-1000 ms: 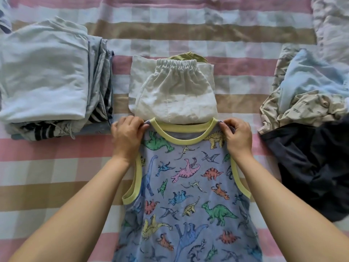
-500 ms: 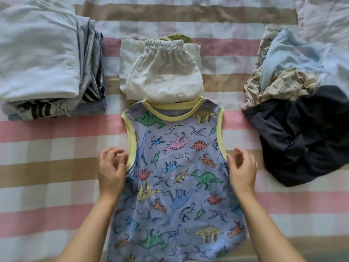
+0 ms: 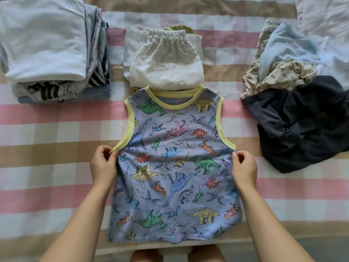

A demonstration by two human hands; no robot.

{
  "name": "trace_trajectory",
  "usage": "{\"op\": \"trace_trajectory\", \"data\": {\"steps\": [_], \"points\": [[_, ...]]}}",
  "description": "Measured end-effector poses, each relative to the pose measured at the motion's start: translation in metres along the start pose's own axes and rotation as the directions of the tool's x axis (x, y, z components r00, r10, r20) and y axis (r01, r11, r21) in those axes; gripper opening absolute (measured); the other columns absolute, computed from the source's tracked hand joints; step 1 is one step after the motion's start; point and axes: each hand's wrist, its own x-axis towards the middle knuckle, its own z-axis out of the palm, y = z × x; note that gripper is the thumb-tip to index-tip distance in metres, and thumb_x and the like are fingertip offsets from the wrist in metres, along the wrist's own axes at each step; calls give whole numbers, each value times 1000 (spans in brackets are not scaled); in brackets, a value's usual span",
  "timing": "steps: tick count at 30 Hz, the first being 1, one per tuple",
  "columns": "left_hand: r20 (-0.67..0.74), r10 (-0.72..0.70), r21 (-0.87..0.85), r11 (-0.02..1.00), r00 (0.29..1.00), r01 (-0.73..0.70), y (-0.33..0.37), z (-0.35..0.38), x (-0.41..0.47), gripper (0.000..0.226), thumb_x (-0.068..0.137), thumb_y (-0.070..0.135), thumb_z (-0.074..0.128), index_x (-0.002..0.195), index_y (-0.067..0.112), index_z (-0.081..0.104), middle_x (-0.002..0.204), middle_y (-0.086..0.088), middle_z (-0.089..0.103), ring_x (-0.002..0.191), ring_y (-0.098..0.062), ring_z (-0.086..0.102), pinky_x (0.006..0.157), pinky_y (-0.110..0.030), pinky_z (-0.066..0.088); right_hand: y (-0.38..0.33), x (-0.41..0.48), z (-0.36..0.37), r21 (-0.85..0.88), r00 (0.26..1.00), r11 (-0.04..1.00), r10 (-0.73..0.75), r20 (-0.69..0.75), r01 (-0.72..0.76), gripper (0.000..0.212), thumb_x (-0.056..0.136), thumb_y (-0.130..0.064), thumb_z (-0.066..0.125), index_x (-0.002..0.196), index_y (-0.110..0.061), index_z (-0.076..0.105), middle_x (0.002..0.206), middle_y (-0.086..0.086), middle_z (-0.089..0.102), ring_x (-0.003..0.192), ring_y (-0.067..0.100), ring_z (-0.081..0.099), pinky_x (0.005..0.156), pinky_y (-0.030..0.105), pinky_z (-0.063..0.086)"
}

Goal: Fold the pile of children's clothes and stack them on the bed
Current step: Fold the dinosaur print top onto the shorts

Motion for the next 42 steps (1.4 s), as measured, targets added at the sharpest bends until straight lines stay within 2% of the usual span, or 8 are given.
{"op": "trace_trajectory", "data": {"steps": [6, 16, 19, 26, 31, 34, 37, 42], "points": [[-42, -108, -100, 990, 993, 104, -6, -4, -23, 36, 84, 12, 66, 116, 6, 50, 94, -3, 58, 85, -15, 54, 81, -28, 42, 13, -26, -17, 109, 998, 994, 18, 58, -24, 21, 94, -24, 51, 102, -8, 61, 94, 3, 60, 86, 18, 53, 72, 26, 37], [178, -202, -27, 977, 963, 210, -71, -34, -134, 11, 85, 8, 63, 76, 7, 58, 67, -6, 60, 62, -17, 52, 56, -18, 43, 96, -130, -36, 285, 932, 922, 165, 324, -262, 15, 87, -10, 62, 81, 5, 60, 78, 16, 62, 79, 18, 53, 69, 31, 39], [199, -242, -65, 964, 950, 259, -89, -36, -148, 16, 88, 4, 58, 77, -7, 56, 72, -16, 58, 67, -18, 48, 63, -31, 40, 105, -142, -37, 313, 959, 930, 111, 260, -193, 20, 88, -8, 60, 75, 7, 56, 65, 26, 51, 65, 18, 45, 62, 31, 36], [92, -312, -145, 935, 945, 323, -102, -38, -157, 20, 86, -2, 59, 70, 9, 53, 62, -1, 56, 46, 11, 50, 46, -3, 36, 125, -141, -32, 123, 972, 974, 169, 162, -189, 27, 88, -16, 62, 67, 1, 55, 58, 9, 48, 58, 20, 40, 55, 33, 30], [84, -304, -106, 944, 949, 312, -101, -42, -158, 12, 85, 2, 62, 79, 9, 54, 74, -11, 58, 60, 0, 57, 58, -15, 42, 126, -139, -30, 80, 974, 976, 194, 118, -204, 21, 85, -16, 65, 69, -6, 56, 63, 7, 54, 64, 25, 51, 58, 34, 35], [12, -9, 167, 986, 1000, 7, -97, -48, -163, 25, 80, 8, 70, 99, 4, 54, 90, -13, 57, 85, -28, 53, 77, -40, 44, 118, -146, -35, -5, 996, 1000, -11, 93, 11, 23, 73, -14, 78, 87, -6, 62, 86, 12, 58, 81, 30, 55, 73, 38, 45], [255, 485, 300, 782, 836, -546, -93, -52, -167, 38, 76, 36, 65, 98, 7, 55, 97, -1, 51, 91, -21, 45, 83, -32, 40, 120, -150, -34, -235, 891, 870, -374, 258, 433, 50, 48, -17, 91, 91, -7, 68, 94, 14, 61, 87, 31, 54, 73, 42, 51], [555, 503, 324, 602, 662, -730, -104, -49, -161, 71, 39, 18, 92, 94, 21, 47, 104, 4, 44, 91, -21, 44, 71, -33, 50, 127, -144, -30, -372, 791, 699, -517, 327, 611, 62, 31, -9, 92, 89, -15, 71, 98, 14, 64, 94, 25, 41, 66, 45, 52]]}}
